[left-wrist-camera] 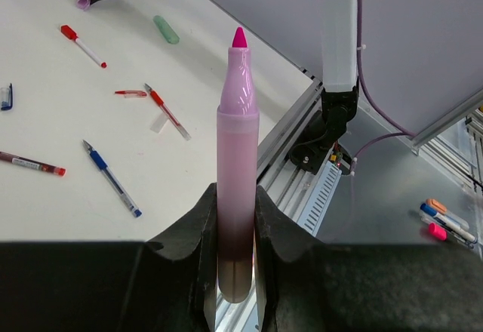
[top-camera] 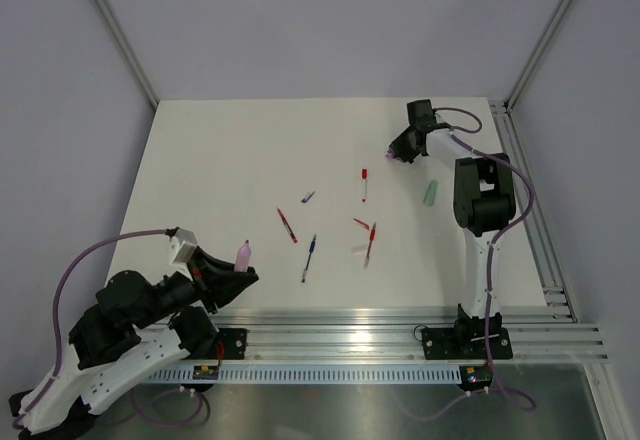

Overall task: Insert the pens into the pen caps
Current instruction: Insert the pen into the pen cap.

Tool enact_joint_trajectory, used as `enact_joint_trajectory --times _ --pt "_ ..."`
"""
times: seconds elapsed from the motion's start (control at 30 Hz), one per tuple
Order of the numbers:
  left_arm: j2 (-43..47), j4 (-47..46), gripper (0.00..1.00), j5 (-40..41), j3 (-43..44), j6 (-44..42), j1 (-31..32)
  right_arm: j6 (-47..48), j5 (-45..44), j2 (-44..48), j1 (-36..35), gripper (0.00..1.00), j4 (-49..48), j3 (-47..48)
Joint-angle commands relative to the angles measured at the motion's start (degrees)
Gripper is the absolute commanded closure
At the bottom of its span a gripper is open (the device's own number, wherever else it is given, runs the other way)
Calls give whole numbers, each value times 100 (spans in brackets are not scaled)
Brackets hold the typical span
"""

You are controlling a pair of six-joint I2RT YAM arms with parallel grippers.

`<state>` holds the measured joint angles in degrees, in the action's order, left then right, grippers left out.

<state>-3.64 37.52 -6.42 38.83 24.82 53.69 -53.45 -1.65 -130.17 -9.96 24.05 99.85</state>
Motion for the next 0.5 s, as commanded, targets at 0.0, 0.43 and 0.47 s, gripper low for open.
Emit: enact_joint_trajectory --times 0.0,0.43,0.47 --pt "-216 -508 100 -211 -7 -21 10 677 139 1131 -217 93 -1156 -517" --pt "-1647 -1844 100 -510 221 541 10 1707 1491 4586 -1666 94 -4302 -4148" --pt "-1771 -2053 100 -527 248 602 10 1663 1570 4988 -1728 94 -4652 -4524"
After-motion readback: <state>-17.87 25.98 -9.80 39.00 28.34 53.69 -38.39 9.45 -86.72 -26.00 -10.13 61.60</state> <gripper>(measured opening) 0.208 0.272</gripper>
